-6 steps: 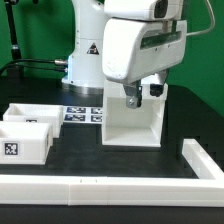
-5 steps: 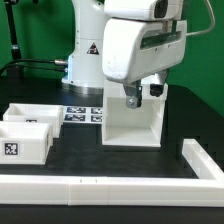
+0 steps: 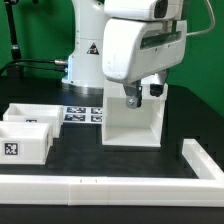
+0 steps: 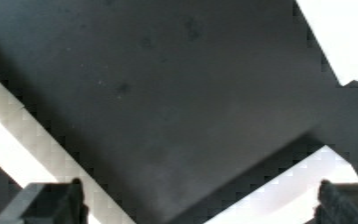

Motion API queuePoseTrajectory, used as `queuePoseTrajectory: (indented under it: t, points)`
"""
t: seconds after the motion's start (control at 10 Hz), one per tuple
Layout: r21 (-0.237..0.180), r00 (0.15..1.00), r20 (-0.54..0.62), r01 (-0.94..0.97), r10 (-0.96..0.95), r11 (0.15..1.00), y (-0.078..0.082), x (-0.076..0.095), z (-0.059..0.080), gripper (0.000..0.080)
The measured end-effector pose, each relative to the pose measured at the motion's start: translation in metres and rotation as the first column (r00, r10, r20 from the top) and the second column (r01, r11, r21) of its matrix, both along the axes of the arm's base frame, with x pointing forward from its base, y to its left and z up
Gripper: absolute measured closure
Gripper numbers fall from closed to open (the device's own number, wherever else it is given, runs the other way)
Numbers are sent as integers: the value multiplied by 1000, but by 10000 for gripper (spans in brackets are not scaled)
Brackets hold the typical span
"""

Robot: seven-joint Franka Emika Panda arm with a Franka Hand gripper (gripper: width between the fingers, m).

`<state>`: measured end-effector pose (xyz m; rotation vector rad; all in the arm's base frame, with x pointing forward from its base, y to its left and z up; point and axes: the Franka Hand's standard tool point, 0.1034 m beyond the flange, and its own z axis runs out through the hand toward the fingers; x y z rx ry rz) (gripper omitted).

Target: Assemble drawer

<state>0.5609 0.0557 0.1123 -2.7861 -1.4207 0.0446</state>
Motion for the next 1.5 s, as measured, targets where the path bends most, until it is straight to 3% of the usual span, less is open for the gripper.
queuePoseTrajectory:
  t: [0.2,0.5,0.7,1.2,1.5]
  points:
    - [-2,1000,5,30,-30,1000,1,-3,5,150]
    - [-11,964,32,263,-262,965,20,-43,22,150]
    - [-17,936,26,350,-350,936,30,-59,24,150]
    - [-18,922,28,386,-385,922,28,-61,22,150]
    - [-53,786,26,618,-617,785,39,-104,24,150]
